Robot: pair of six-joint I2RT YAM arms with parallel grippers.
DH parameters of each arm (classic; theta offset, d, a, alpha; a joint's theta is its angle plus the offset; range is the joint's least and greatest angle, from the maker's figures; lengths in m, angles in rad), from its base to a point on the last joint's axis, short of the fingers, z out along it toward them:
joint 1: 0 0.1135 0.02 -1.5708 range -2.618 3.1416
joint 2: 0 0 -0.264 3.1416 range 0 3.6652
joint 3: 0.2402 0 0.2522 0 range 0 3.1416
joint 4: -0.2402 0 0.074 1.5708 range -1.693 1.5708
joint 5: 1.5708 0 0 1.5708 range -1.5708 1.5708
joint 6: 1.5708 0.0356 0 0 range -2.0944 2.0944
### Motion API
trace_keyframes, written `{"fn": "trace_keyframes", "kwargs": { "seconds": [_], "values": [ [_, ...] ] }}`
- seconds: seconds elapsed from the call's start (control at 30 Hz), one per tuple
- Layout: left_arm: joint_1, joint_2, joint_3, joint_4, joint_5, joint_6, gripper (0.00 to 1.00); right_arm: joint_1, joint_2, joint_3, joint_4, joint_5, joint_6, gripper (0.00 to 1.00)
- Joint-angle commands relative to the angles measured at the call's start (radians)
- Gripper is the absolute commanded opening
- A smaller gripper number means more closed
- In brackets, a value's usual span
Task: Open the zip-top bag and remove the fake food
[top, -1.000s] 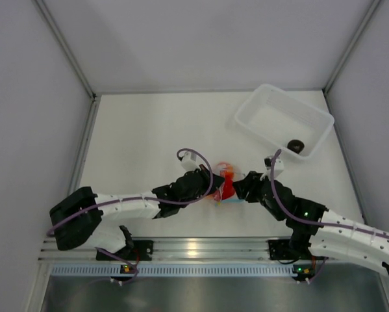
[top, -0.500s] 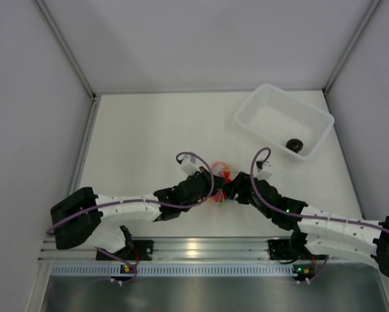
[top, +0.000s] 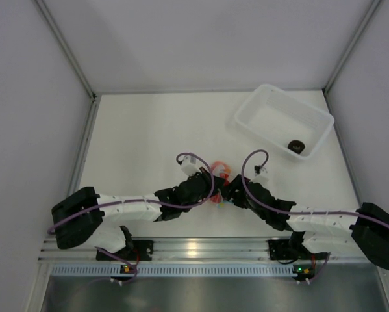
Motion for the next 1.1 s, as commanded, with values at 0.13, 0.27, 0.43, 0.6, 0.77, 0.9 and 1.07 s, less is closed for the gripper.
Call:
{"fn": "trace_keyframes", "kwargs": {
  "seconds": [0.13,0.27,0.43,0.6,0.77,0.9,1.07],
  "values": [
    [-0.007,0.0,0.009,0.042,0.008,-0.03,0.0,-0.021,0.148,0.082,0.093,0.012,0.025,0.77],
    [-0.015,0.003,0.006,0.044,0.016,-0.043,0.0,-0.036,0.218,0.114,0.087,0.018,0.028,0.81],
    [-0.016,-0.006,0.003,0.042,0.027,-0.052,0.0,-0.08,0.343,0.124,0.136,-0.031,0.061,0.86],
    [-0.021,-0.026,-0.014,0.042,0.027,-0.057,0.0,-0.137,0.406,0.131,0.133,0.015,0.025,0.86],
    [-0.021,-0.046,-0.052,0.042,0.004,-0.076,0.0,-0.15,0.368,0.16,0.084,0.132,-0.057,0.74],
    [-0.022,-0.052,-0.072,0.044,-0.001,-0.08,0.0,-0.177,0.384,0.202,0.041,0.158,-0.13,0.67],
    [-0.022,-0.077,-0.106,0.042,-0.027,-0.092,0.0,-0.228,0.432,0.283,-0.063,0.153,-0.268,0.66]
  ]
}}
